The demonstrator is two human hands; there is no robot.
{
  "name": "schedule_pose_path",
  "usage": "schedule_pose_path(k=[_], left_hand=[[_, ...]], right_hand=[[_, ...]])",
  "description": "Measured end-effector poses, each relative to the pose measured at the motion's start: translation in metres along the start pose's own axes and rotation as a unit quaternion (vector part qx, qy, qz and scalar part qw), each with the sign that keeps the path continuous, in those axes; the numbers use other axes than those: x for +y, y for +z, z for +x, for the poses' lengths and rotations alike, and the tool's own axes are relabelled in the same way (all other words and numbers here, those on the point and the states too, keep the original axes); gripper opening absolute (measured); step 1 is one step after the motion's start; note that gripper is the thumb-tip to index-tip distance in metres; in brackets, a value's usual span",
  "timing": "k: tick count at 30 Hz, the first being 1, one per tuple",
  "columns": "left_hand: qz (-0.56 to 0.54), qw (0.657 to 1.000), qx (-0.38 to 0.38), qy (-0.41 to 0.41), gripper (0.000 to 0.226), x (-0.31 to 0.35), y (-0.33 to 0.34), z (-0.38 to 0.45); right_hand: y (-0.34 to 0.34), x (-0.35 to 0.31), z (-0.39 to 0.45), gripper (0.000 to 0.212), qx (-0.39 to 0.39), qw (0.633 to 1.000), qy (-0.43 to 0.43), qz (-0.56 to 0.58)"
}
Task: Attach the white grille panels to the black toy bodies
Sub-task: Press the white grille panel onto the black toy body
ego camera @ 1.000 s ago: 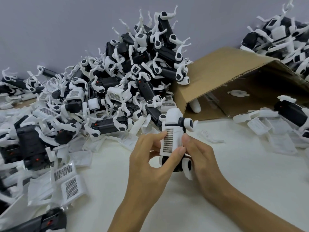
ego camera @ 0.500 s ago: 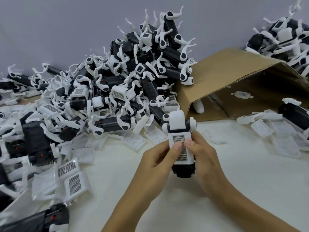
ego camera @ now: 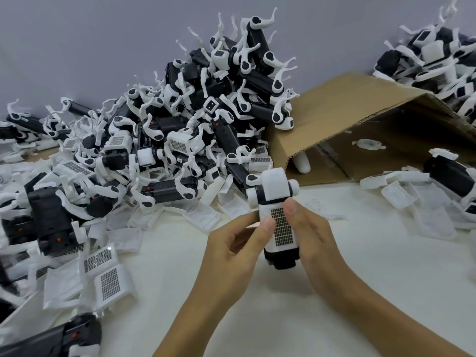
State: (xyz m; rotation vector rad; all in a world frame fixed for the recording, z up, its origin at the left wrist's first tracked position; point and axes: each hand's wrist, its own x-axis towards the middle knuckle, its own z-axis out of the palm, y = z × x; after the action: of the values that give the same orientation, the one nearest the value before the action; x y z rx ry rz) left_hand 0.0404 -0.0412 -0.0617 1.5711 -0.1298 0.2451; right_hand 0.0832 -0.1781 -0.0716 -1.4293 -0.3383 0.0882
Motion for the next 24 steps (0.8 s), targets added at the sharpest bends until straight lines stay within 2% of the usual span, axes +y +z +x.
schedule_pose_path(k=[4, 7, 9, 12, 15, 17, 19, 21, 22, 24], left_hand=[[0.006, 1.0, 0.021, 0.009, 0.021, -0.003, 0.003, -0.001], [-0.013, 1.0, 0.015, -0.014, 0.017, -0.003, 0.002, 0.0], [-0.02, 0.999, 0.002, -0.031, 0.027, -0.003, -0.001, 0.0], [-0.043, 0.999, 0.01, -0.021, 0.026, -0.004, -0.006, 0.003], [-0.086, 0.996, 0.021, -0.029, 0.027, -0.004, -0.007, 0.005], [-0.064, 0.997, 0.034, -0.018, 0.022, -0.004, -0.006, 0.005], [-0.014, 0.996, 0.082, 0.019, 0.019, -0.005, -0.009, 0.005], [0.021, 0.99, 0.138, 0.031, 0.022, -0.011, -0.014, 0.008], [0.023, 0.987, 0.159, 0.029, 0.024, -0.015, -0.018, 0.009], [0.03, 0.981, 0.193, 0.02, 0.024, -0.026, -0.024, 0.014]], right_hand=[[-0.004, -0.003, 0.002, 0.046, 0.016, 1.0, -0.016, -0.02], [-0.005, -0.002, 0.001, 0.044, 0.017, 0.999, -0.023, -0.029], [-0.004, 0.0, 0.0, 0.039, -0.006, 1.0, -0.014, -0.022], [0.0, -0.002, -0.002, 0.022, -0.055, 0.997, -0.029, -0.045], [0.0, -0.007, -0.002, 0.023, -0.047, 0.992, -0.07, -0.091], [-0.002, -0.012, -0.001, 0.027, -0.011, 0.988, -0.094, -0.119], [-0.005, -0.016, 0.0, 0.039, 0.031, 0.979, -0.119, -0.161], [-0.009, -0.026, -0.001, 0.042, 0.064, 0.954, -0.172, -0.236], [-0.014, -0.034, -0.001, 0.041, 0.078, 0.924, -0.227, -0.298], [-0.031, -0.056, 0.002, 0.038, 0.1, 0.836, -0.355, -0.407]])
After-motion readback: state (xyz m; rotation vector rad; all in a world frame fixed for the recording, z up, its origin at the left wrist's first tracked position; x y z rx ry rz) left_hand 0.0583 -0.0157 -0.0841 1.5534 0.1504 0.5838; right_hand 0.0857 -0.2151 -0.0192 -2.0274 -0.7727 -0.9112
